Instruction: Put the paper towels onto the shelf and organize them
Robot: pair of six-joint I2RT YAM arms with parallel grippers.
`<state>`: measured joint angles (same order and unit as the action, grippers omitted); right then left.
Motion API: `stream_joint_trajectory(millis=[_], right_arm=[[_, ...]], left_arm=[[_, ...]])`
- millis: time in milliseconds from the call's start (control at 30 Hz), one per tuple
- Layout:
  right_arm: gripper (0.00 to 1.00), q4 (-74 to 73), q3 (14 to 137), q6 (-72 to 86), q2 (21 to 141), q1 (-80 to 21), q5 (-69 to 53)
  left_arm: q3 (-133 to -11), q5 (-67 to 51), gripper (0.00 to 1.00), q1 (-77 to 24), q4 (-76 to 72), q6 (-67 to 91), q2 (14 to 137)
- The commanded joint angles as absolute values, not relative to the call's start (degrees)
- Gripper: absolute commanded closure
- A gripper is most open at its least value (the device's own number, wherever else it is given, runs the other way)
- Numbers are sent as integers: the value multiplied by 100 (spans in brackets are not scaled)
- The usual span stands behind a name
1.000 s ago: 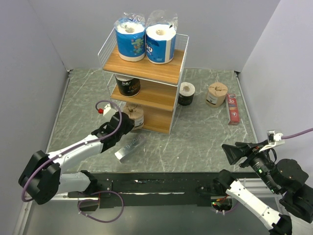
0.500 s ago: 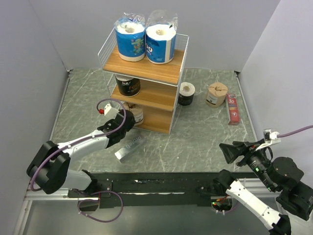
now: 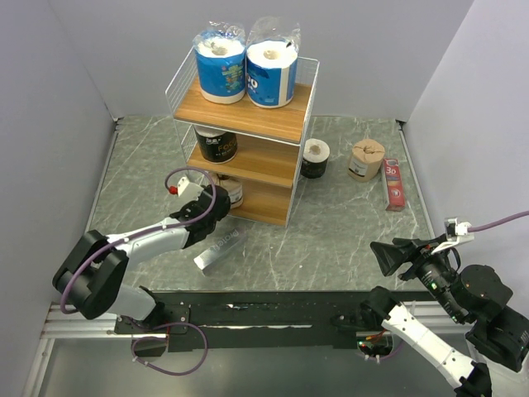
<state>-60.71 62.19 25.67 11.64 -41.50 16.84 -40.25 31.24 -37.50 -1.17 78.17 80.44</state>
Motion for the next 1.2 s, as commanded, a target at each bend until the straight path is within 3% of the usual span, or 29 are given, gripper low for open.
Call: stream_joint_trajectory(millis=[0,567,867,1067,1167], right_arm=[[20,-5933,6187,2531,1090,-4175,1749],[20,-5854,6196,2496,1230,-4175,1767],[20,-5083,5520,2593,1546,-4184,1925],[21,-4545,5299,2619,2703,-4175,2899],[20,-4220,5510,2488,3407,-4157,3373]], left_arm=[[-4140,3217,73,-3630,-553,7998,8103],[-4298,2936,74,-3542,-510,7840,8227],[-3315,2199,69,-3568,-378,7480,6385],[-2997,1539,57,-3735,278,6751,5162],[-3058,1354,44,-3744,957,6224,4425]])
